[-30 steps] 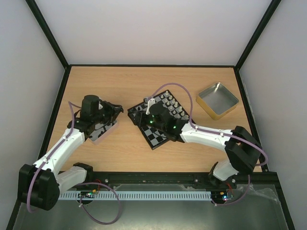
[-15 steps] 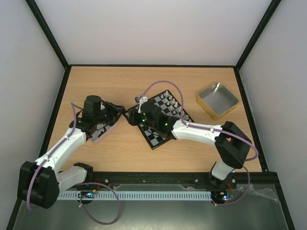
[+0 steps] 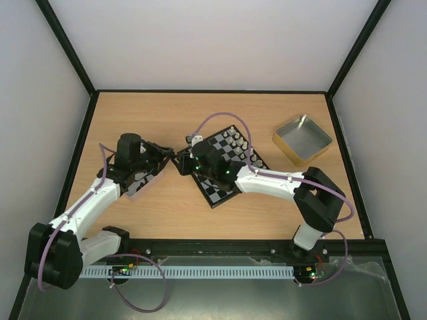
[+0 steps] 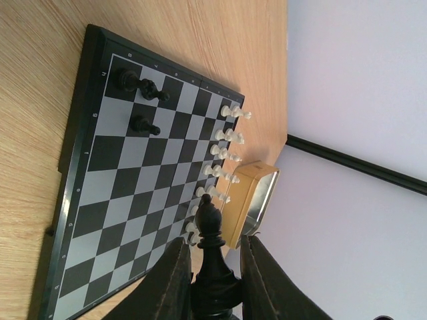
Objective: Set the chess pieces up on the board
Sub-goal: Pick up the chess piece from the storage box, then place the chess piece on the chessboard.
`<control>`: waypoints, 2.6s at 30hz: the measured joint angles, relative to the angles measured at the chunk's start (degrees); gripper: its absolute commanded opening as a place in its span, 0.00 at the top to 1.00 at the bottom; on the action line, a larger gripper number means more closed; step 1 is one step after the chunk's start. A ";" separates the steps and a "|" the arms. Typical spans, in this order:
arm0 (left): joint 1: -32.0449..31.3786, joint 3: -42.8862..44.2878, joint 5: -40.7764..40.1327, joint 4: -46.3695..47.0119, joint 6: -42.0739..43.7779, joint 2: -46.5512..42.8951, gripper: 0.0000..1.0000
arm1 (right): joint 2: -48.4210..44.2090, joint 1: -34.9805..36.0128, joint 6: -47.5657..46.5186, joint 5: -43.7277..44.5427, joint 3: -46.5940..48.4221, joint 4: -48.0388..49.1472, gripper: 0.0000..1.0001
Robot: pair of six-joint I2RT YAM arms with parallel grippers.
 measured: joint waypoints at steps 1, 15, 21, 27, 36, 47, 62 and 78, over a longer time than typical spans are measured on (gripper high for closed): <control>0.00 0.00 0.00 0.07 -0.02 0.00 0.84 | 0.09 0.07 -0.02 -0.02 0.07 0.00 0.80; 0.02 -1.11 -0.17 0.33 -0.42 -0.02 0.84 | 0.52 0.13 -0.44 0.57 1.03 -0.33 0.98; 0.00 -1.14 -0.48 0.33 -0.42 -0.09 0.84 | 0.52 0.17 -0.13 0.83 1.03 -0.46 0.98; 0.00 -1.16 -1.16 0.20 0.17 -0.13 0.84 | 0.50 0.17 0.55 1.40 1.03 -2.23 0.98; 0.00 -0.83 -9.11 -4.42 10.25 -1.38 0.84 | -2.05 -1.90 0.72 0.66 1.60 -15.32 0.98; 0.00 2.05 -15.69 -8.37 36.26 -3.82 0.84 | 4.02 -9.81 -7.65 0.00 12.07 -38.12 0.98; -0.26 2.69 -11.89 -8.22 52.72 -8.39 0.82 | 21.11 -9.99 -12.20 0.59 26.97 -50.60 0.98; -0.52 2.12 -11.15 -7.04 53.88 -8.55 0.82 | 25.68 -10.43 -12.68 4.20 32.89 -52.22 0.98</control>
